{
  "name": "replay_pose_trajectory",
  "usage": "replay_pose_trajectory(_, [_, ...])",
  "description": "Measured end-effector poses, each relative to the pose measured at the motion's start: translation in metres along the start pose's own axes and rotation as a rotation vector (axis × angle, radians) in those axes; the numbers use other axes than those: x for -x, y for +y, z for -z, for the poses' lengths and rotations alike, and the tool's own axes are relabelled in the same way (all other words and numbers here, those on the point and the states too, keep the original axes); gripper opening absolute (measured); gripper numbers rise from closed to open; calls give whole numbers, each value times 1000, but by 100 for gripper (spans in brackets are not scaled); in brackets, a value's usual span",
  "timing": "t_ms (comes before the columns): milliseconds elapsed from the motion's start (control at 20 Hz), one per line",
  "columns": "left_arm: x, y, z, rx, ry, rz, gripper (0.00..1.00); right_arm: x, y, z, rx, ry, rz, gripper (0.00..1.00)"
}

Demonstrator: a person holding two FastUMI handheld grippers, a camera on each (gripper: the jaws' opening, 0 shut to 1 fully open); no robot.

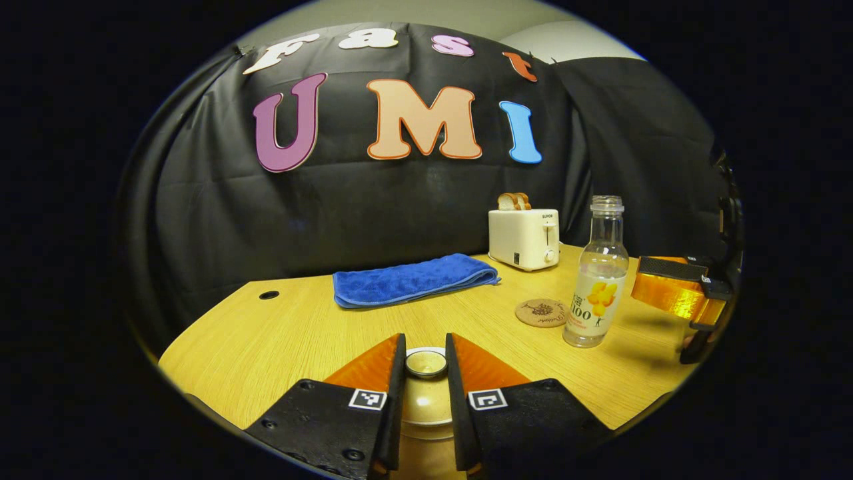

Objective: Open the teacup lid with one hand, grasp the water bottle and pour water into the teacup with the other hand; after pouring, place the water bottle on the coaster and then close the teacup lid.

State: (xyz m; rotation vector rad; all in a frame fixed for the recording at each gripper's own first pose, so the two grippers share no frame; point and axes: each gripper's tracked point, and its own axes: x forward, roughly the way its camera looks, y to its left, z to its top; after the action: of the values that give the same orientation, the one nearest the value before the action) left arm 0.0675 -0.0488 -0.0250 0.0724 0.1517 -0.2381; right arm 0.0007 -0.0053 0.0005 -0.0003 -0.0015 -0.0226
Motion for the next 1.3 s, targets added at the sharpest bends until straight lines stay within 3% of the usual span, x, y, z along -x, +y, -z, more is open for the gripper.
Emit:
replay_pose_trajectory(300, [2,1,-9,24,-56,-3,27,-1,-1,0,0,0,0,88])
replay_pose_trajectory(350, [2,1,-10,31,-70,-1,27,0,-1,1,0,0,0,84])
replay_pose_trajectory(400, [3,2,-11,36,-82,-3,27,-1,-1,0,0,-1,0,88])
replay_pose_trajectory(650, [10,9,-20,52,-151,-45,27,0,4,1,-1,0,-24,88])
replay_pose_trajectory(900, [12,17,-19,55,-147,-79,26,-3,4,0,-2,5,-37,88])
replay_pose_trajectory(950, [14,19,-18,56,-147,-90,26,-6,5,2,-2,7,-35,84])
replay_pose_trajectory(1000, [16,22,-18,57,-149,-101,26,-8,4,2,-2,8,-32,92])
replay_pose_trajectory(1150, [21,28,-17,58,-148,-128,26,-14,3,4,-3,17,-30,84])
replay_pose_trajectory(1200, [23,30,-17,58,-150,-135,26,-16,2,5,-3,26,-28,92])
replay_pose_trajectory(1300, [27,35,-16,59,-148,-150,27,-20,0,9,-5,50,-16,92])
